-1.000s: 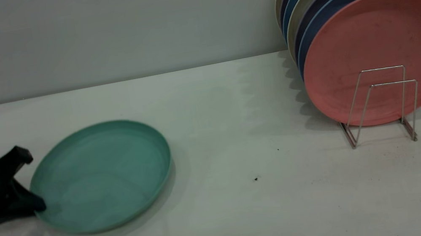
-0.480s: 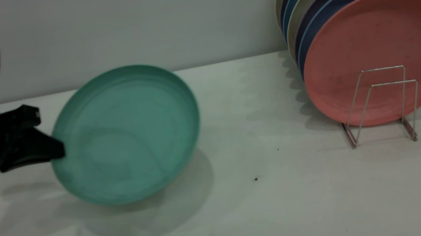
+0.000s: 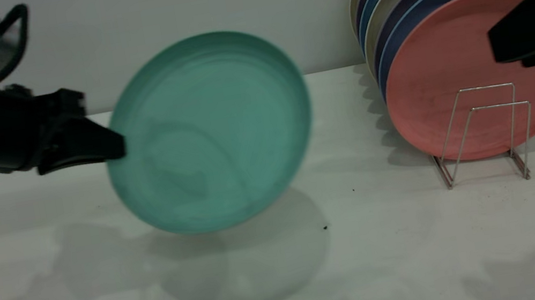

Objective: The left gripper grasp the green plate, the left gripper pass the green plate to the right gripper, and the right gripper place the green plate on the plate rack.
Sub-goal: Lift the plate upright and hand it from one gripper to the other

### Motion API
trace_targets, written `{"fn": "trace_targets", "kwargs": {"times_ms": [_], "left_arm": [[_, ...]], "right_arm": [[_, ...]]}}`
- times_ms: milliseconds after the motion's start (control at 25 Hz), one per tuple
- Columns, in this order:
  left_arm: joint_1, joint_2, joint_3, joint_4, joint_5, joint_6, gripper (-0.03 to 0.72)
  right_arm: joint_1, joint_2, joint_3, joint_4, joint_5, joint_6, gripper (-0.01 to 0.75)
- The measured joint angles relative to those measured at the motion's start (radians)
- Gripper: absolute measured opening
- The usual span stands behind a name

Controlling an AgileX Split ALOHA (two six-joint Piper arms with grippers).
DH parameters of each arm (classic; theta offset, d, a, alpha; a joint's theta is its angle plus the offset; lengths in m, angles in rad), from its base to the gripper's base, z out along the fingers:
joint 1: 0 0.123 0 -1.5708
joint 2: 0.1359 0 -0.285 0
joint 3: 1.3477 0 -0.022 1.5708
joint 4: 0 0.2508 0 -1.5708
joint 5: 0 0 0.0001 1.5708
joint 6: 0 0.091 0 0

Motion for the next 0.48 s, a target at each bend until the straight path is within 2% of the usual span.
{"fn": "trace_targets", "kwargs": {"times_ms": [240,480], "left_arm": [[-0.097,0.000,0.001,-0.030,-0.020,-0.015,0.014],[-0.118,0.000,0.001,-0.090,-0.010,-0.017,0.014]], "right_arm": [[0.000,0.174,-0.001,0.238,0.029,-0.248,0.311],[0.000,0.330,-0.021,0.306,0.087,-0.358,0.311]]}}
